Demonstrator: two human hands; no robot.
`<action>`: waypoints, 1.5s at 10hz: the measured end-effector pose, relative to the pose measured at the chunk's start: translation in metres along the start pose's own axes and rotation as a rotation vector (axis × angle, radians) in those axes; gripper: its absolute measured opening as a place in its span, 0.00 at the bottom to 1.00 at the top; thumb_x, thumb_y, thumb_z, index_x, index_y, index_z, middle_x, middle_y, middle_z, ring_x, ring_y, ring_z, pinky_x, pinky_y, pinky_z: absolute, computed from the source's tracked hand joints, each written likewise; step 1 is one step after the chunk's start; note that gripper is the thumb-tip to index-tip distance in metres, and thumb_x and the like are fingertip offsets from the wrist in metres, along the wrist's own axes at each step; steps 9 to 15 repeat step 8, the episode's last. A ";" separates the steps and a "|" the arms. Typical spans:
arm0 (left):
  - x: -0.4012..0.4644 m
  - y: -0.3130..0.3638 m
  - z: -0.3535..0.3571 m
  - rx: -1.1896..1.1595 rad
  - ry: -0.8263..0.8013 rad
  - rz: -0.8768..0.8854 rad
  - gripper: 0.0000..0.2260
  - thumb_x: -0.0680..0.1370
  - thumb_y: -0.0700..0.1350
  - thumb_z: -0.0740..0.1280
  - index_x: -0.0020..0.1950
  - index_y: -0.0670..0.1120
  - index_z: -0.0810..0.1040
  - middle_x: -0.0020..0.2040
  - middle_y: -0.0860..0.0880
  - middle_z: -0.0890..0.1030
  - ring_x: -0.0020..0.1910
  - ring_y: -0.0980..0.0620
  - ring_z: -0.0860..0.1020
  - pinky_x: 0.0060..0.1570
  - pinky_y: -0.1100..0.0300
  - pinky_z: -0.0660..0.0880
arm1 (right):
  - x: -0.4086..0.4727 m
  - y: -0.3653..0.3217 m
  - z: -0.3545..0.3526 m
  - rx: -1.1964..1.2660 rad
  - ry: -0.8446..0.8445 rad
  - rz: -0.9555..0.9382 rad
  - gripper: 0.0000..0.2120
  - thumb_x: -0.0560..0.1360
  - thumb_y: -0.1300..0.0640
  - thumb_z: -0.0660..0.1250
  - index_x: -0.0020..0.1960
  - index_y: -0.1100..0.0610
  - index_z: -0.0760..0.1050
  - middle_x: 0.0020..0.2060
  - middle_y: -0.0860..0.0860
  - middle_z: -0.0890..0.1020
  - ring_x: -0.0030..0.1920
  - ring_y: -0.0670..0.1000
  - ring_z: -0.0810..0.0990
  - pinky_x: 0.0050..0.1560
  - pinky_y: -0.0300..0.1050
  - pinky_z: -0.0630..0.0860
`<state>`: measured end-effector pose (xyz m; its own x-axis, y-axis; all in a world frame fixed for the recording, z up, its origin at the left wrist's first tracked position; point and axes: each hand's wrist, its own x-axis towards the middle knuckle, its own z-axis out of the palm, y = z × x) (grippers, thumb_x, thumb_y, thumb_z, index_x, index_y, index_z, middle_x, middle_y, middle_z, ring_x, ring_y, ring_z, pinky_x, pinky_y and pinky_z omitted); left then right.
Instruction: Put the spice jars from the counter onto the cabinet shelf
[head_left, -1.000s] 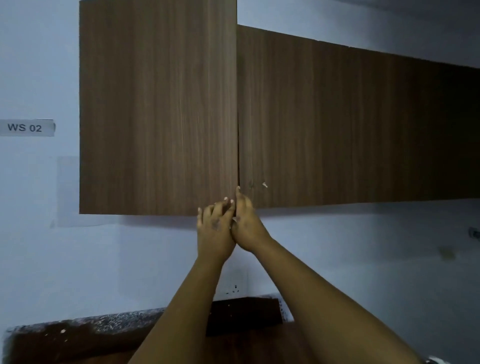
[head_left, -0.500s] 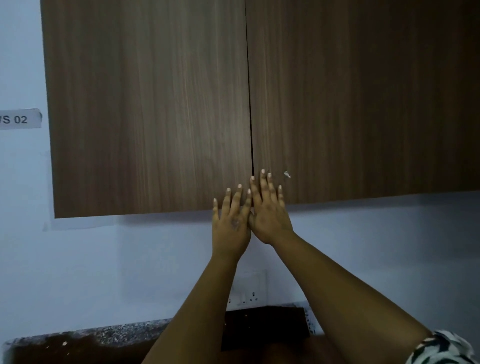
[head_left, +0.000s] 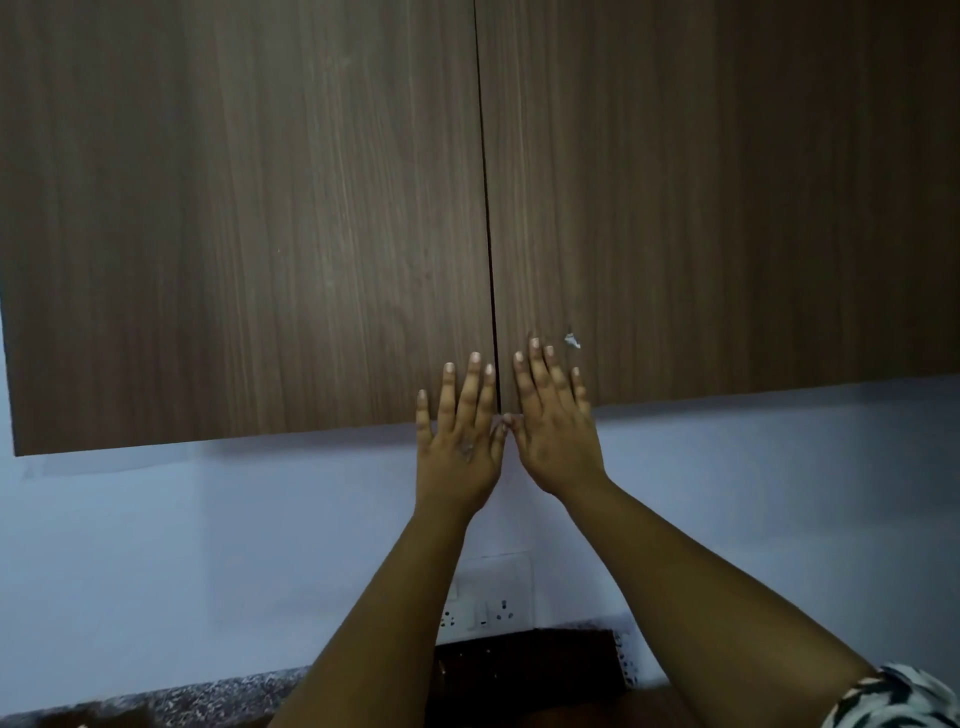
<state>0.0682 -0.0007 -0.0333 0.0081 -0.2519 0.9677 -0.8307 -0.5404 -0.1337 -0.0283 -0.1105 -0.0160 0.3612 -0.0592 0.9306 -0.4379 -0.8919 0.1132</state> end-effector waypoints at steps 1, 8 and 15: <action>0.004 0.001 0.001 0.008 0.012 -0.004 0.30 0.81 0.54 0.58 0.79 0.46 0.52 0.80 0.49 0.50 0.79 0.47 0.49 0.76 0.46 0.40 | 0.004 -0.003 0.003 0.011 0.034 0.013 0.32 0.80 0.47 0.53 0.79 0.57 0.46 0.79 0.54 0.50 0.78 0.52 0.46 0.76 0.53 0.46; 0.011 0.040 -0.063 -0.057 -0.166 -0.086 0.26 0.84 0.48 0.50 0.79 0.43 0.45 0.80 0.46 0.45 0.79 0.49 0.42 0.77 0.49 0.42 | -0.007 -0.014 -0.062 0.170 -0.143 0.065 0.30 0.83 0.47 0.45 0.79 0.57 0.40 0.79 0.51 0.41 0.78 0.50 0.37 0.77 0.53 0.40; 0.011 0.040 -0.063 -0.057 -0.166 -0.086 0.26 0.84 0.48 0.50 0.79 0.43 0.45 0.80 0.46 0.45 0.79 0.49 0.42 0.77 0.49 0.42 | -0.007 -0.014 -0.062 0.170 -0.143 0.065 0.30 0.83 0.47 0.45 0.79 0.57 0.40 0.79 0.51 0.41 0.78 0.50 0.37 0.77 0.53 0.40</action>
